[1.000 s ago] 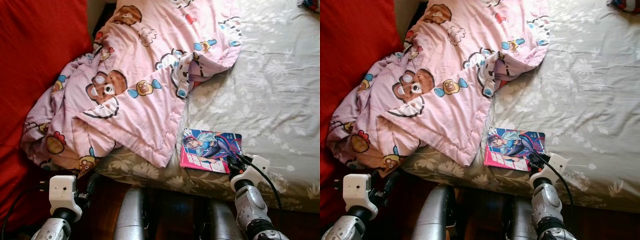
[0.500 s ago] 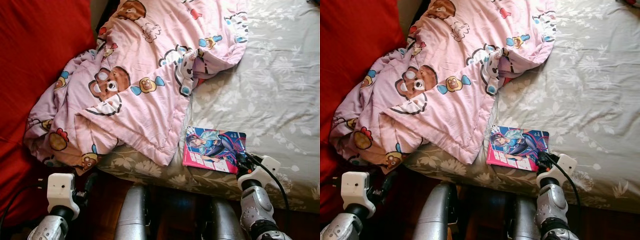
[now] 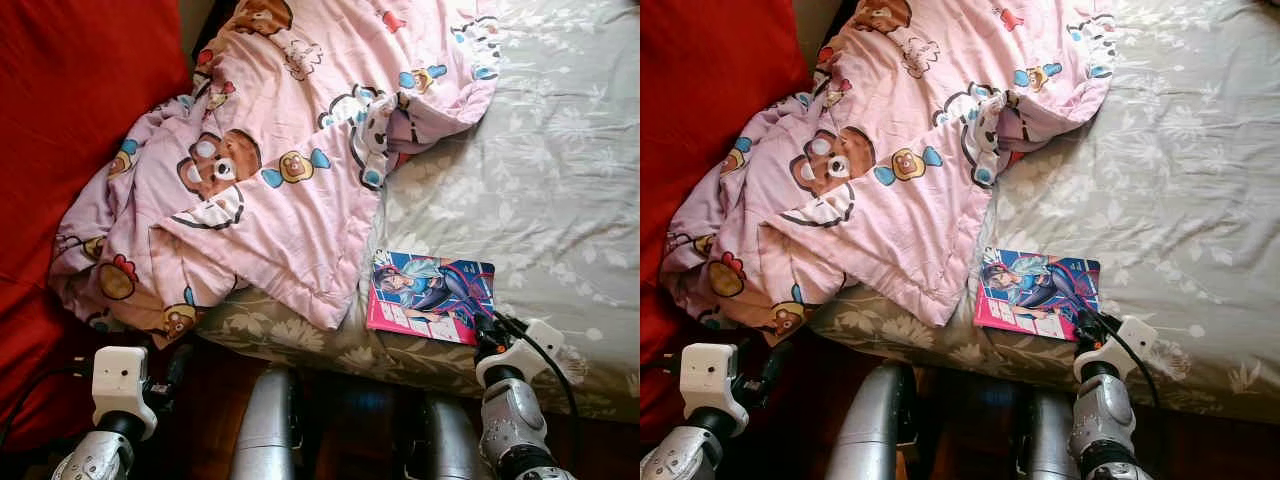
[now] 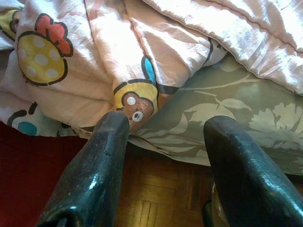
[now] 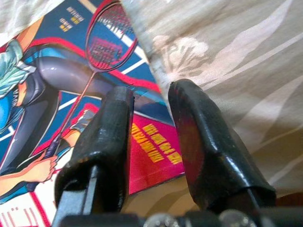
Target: Clean up the room
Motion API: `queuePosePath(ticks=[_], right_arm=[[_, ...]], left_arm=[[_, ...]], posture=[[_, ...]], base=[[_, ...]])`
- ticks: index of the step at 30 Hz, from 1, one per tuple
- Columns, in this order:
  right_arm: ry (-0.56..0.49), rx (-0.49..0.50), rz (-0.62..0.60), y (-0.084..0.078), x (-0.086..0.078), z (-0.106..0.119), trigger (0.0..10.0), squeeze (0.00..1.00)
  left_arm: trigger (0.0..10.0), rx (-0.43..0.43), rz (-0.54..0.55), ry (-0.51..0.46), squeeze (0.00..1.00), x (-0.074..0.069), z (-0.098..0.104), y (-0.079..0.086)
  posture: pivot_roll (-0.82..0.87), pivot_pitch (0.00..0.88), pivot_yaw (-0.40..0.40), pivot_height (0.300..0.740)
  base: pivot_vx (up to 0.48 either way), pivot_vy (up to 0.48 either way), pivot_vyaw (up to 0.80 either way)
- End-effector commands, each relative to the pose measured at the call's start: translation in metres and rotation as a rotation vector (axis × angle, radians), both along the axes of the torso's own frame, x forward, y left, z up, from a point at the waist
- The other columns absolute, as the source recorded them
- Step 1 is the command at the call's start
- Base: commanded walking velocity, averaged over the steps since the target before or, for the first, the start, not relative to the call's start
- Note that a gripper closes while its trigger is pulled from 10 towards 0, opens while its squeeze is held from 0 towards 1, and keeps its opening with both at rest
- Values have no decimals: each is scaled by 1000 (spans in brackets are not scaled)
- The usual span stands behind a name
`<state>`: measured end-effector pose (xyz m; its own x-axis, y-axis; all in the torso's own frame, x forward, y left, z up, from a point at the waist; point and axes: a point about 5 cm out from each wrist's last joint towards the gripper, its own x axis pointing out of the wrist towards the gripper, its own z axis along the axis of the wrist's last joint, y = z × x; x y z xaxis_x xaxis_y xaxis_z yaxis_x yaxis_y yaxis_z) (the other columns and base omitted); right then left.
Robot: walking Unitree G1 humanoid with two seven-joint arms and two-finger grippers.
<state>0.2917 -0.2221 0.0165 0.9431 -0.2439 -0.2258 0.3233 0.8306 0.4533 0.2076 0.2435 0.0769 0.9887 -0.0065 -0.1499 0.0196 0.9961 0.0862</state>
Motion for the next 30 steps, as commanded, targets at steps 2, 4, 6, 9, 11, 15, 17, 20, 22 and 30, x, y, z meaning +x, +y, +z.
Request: queuePosePath(ticks=[2, 4, 6, 9, 11, 15, 17, 20, 22, 30], right_arm=[[54, 23, -28, 0, -13, -14, 10000, 0], [50, 22, -34, -2, -14, -14, 10000, 0], [59, 24, -39, -4, -16, -16, 10000, 0], [75, 29, -34, -3, -18, -19, 10000, 0], [81, 38, -23, -1, -20, -21, 10000, 0], [88, 91, -8, 4, -22, -25, 10000, 0], [99, 122, 2, 7, -24, -29, 10000, 0], [106, 125, 1, 7, -25, -30, 10000, 0], [108, 150, -18, 5, -26, -31, 10000, 0], [101, 364, -97, -1, -37, -42, 10000, 0]], left_arm=[[10000, 27, 17, 52, 0, -9, -6, 7], [10000, 26, 18, 52, 0, -9, -6, 7], [10000, 26, 17, 51, 0, -10, -6, 7], [10000, 25, 15, 50, 0, -10, -6, 6], [10000, 25, 14, 50, 0, -11, -6, 6], [10000, 29, 14, 52, 0, -13, -5, 7], [10000, 32, 11, 56, 0, -14, -5, 8], [10000, 35, 9, 58, 0, -14, -5, 7], [10000, 38, 7, 62, 0, -15, -6, 7], [10000, 50, 5, 70, 0, -23, -4, 7]], posture=[[141, 385, 138, 629], [140, 384, 137, 629], [138, 385, 137, 629], [139, 382, 137, 629], [142, 385, 138, 629], [147, 390, 142, 629], [155, 394, 146, 629], [158, 397, 148, 629], [159, 397, 148, 629], [186, 414, 158, 629]], base=[[0, 0, 0], [0, 0, 0], [0, 0, 0], [0, 0, 0], [0, 0, 0], [0, 0, 0], [0, 0, 0], [0, 0, 0], [0, 0, 0], [0, 0, 0]])
